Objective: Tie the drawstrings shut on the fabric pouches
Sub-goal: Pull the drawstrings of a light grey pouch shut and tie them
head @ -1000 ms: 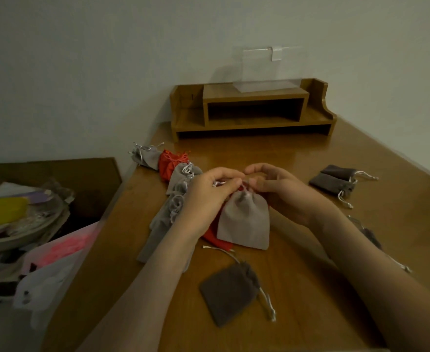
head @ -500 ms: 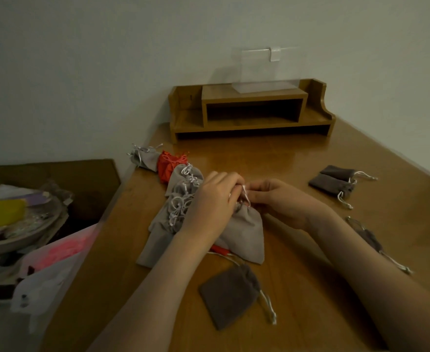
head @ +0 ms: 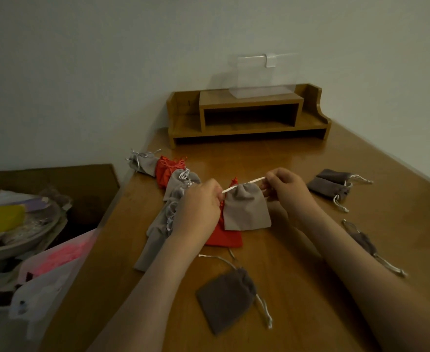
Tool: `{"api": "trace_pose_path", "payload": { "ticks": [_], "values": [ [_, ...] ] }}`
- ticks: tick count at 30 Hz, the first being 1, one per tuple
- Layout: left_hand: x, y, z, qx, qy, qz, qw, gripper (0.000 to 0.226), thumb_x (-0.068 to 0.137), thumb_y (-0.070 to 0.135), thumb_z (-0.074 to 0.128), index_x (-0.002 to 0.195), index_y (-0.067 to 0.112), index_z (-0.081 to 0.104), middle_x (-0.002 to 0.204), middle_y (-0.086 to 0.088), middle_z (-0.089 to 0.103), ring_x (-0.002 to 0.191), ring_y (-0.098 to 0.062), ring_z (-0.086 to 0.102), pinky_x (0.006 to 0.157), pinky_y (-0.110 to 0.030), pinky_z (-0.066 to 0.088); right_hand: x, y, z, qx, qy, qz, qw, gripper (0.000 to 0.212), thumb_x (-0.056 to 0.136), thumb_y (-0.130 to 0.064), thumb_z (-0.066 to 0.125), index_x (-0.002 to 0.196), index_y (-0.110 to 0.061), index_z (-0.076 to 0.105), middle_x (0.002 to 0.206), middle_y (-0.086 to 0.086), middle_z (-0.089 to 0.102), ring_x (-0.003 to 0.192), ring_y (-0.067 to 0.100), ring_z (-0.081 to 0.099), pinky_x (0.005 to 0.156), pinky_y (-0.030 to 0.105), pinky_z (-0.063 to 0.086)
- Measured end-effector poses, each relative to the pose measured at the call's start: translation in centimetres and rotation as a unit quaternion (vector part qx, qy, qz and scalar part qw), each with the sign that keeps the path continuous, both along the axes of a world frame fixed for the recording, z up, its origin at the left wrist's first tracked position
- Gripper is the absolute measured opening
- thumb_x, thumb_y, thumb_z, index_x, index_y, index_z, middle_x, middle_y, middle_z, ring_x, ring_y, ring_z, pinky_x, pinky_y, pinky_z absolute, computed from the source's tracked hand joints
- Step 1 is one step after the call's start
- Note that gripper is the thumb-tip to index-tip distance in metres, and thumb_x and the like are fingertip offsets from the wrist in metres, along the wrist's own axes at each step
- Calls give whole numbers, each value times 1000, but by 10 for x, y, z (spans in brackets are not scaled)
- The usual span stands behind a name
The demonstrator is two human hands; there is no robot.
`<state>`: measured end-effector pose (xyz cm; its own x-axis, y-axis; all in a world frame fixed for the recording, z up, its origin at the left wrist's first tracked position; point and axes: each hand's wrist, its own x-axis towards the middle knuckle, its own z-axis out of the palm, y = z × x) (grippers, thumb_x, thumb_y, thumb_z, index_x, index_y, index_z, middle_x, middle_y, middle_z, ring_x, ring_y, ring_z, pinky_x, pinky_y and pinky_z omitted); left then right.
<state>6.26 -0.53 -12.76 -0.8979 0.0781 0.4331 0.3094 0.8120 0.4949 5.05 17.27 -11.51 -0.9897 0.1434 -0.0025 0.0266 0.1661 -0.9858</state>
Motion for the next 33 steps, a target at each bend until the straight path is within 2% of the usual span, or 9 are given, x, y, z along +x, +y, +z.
{"api": "trace_pose_path", "payload": {
  "ticks": [4, 7, 11, 15, 18, 21, 25, 29, 33],
  "values": [
    [4, 5, -3, -28, 32, -84, 996, 20, 100, 21, 40, 81, 22, 48, 78, 11, 48, 80, -10, 45, 66, -23, 30, 1, 1, 1, 55, 125, 36, 990, 36, 101, -5, 34, 116, -28, 57, 101, -5, 61, 87, 5, 55, 72, 17, 45],
    [5, 6, -2, -10, 75, -119, 990, 21, 100, 24, 39, 80, 23, 46, 75, 16, 42, 77, -8, 42, 64, -18, 28, 9, -6, 7, 110, 171, 128, 971, 49, 98, 2, 29, 106, -31, 64, 115, -16, 57, 107, -8, 49, 90, 12, 41],
    [4, 4, 0, 19, 107, -130, 986, 14, 97, 21, 42, 87, 21, 51, 83, 11, 48, 80, -6, 43, 71, -11, 34, 14, -7, 11, 104, 125, 237, 958, 28, 97, -11, 44, 99, -22, 69, 101, -8, 65, 95, -1, 57, 82, 15, 44],
    [9, 8, 7, 100, 104, -128, 981, 6, 96, 12, 50, 96, 15, 55, 86, 12, 53, 80, 1, 50, 70, -8, 38, 14, -10, 7, 159, 135, 268, 941, 14, 95, -19, 56, 97, -12, 68, 92, 2, 67, 84, 9, 62, 76, 19, 48],
    [13, 10, 10, 171, 89, -120, 974, 7, 94, 14, 57, 91, 20, 54, 77, 14, 57, 70, 3, 56, 60, -10, 41, 12, -11, 5, 124, 121, 257, 951, 12, 93, -18, 59, 90, -8, 65, 83, 4, 65, 76, 10, 61, 72, 21, 49],
    [9, 9, 9, 216, 48, -74, 972, 9, 91, 23, 63, 84, 23, 56, 73, 12, 59, 69, -2, 57, 61, -20, 47, 12, -10, 5, 65, 99, 249, 961, 10, 92, -16, 60, 84, -13, 64, 75, -6, 63, 72, 5, 61, 66, 16, 48],
    [4, 6, 5, 204, 17, -69, 976, 9, 90, 28, 63, 81, 27, 62, 73, 13, 60, 74, -6, 59, 66, -24, 46, 12, -12, 3, -30, 80, 216, 973, 8, 91, -16, 61, 84, -14, 65, 78, -2, 65, 75, 9, 63, 68, 21, 51],
    [7, 8, 5, 168, 6, -98, 981, 10, 94, 24, 58, 90, 25, 68, 82, 16, 65, 81, 0, 60, 69, -15, 46, 12, -13, 2, -99, 63, 192, 974, 10, 91, -18, 61, 88, -10, 66, 82, 2, 67, 76, 13, 64, 66, 22, 51],
    [8, 13, 3, 169, -23, -107, 980, 20, 97, 25, 53, 86, 20, 68, 71, 6, 62, 68, -6, 57, 57, -19, 39, 14, -15, -1, -136, 52, 195, 970, 9, 91, -17, 59, 90, -13, 67, 87, 2, 69, 79, 14, 65, 66, 23, 52]
  ]
}}
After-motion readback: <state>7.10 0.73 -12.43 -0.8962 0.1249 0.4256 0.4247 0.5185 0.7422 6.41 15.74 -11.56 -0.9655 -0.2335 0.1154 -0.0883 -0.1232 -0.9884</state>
